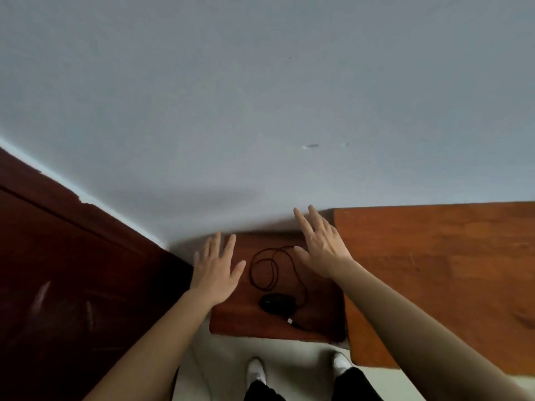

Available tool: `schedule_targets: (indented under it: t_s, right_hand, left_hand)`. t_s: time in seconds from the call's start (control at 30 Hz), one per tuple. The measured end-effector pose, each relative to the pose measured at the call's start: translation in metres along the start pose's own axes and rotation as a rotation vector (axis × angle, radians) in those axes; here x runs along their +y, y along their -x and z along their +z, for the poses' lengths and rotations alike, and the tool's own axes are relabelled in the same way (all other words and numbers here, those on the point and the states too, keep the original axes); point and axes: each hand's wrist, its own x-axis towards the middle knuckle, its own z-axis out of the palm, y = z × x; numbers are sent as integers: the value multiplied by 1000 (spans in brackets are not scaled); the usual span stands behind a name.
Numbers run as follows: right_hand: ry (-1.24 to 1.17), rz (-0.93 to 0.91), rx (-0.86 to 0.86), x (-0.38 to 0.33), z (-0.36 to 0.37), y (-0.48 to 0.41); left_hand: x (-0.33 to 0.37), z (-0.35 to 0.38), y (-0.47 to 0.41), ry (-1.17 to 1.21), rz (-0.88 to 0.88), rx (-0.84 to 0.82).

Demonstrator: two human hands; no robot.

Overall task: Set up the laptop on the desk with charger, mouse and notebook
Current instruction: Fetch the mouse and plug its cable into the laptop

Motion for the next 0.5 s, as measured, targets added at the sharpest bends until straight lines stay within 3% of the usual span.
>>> schedule_targets:
  t_s: [0.23, 0.33, 0.5]
  right_hand:
    - [-267, 414, -100, -13, 67, 31]
    - [-353, 548, -190, -18, 118, 60]
    - [-378, 910, -183, -12, 208, 89]
  left_hand:
    - [0, 62, -48, 72, 306, -110]
    - [7, 110, -50, 102, 394, -190]
    - [23, 196, -46, 144, 488, -260]
